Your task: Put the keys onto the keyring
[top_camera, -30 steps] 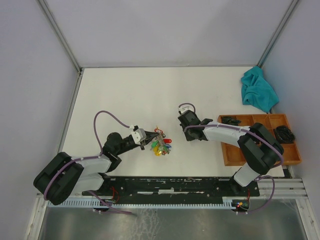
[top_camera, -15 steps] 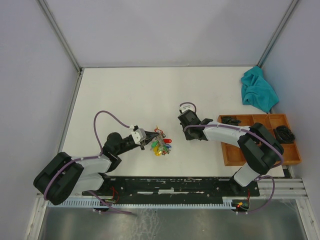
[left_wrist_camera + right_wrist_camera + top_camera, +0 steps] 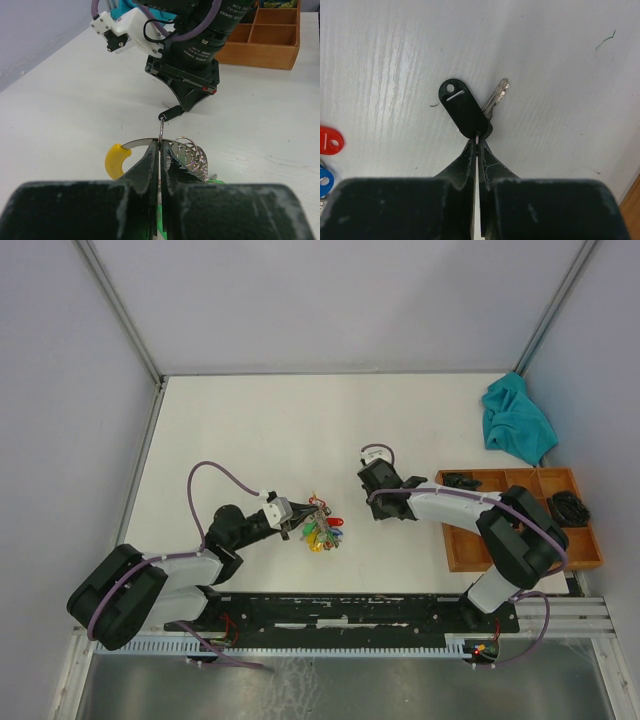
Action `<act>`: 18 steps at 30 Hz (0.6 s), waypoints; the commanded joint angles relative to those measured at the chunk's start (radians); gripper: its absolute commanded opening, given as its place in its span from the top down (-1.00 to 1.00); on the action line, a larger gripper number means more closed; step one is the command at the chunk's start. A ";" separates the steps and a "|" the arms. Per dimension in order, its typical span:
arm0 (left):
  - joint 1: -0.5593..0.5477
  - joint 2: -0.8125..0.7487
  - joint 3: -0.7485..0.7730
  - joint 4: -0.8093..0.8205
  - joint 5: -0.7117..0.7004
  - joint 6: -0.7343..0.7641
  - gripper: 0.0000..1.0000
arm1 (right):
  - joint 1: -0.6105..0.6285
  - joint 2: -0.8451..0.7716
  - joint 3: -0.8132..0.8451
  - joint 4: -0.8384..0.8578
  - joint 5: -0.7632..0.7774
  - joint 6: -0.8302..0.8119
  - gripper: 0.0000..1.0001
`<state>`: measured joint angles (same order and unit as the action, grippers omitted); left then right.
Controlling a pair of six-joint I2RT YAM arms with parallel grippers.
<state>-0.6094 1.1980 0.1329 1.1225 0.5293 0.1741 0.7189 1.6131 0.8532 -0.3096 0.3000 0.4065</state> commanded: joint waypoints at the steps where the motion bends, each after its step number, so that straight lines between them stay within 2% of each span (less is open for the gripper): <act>1: -0.004 -0.010 0.026 0.046 0.017 -0.028 0.95 | -0.004 -0.072 0.004 -0.008 0.028 -0.020 0.97; 9: -0.004 -0.009 0.033 0.039 0.038 -0.031 0.95 | -0.003 -0.230 0.048 -0.086 -0.030 -0.182 0.99; 18: -0.005 0.005 0.050 0.034 0.108 -0.038 0.95 | -0.004 -0.457 -0.009 -0.034 -0.391 -0.523 0.99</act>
<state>-0.6094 1.1988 0.1383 1.1007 0.5842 0.1741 0.7177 1.2377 0.8536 -0.3954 0.0978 0.0700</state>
